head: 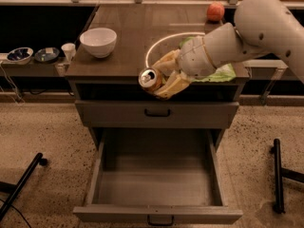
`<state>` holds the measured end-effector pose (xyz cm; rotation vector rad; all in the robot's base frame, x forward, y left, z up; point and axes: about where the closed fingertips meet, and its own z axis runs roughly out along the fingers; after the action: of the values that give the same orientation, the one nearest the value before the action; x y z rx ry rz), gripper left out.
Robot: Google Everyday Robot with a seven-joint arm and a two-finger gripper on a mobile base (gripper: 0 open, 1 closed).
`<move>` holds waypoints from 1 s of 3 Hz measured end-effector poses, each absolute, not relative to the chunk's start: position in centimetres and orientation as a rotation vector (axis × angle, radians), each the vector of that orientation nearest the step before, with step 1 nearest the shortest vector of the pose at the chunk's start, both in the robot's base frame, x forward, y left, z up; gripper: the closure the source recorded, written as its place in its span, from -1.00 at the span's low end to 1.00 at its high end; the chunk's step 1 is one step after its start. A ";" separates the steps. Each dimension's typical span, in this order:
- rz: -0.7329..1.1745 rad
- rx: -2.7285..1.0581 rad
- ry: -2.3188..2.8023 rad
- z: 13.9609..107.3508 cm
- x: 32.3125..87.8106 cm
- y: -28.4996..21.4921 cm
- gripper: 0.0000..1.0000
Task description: Place orange can into middle drawer
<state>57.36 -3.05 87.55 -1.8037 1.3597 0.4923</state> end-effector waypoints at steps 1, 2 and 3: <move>0.735 -1.624 1.320 82.9 54.1 -2.7 1.00; 1.006 -1.469 1.343 77.7 48.4 -2.1 1.00; 1.066 -1.487 1.362 75.7 46.3 -1.2 1.00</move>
Offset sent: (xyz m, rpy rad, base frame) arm -0.1710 0.0282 -0.1820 0.5385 0.6481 0.0420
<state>46.27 -1.18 75.66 -1.4865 1.3622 1.0661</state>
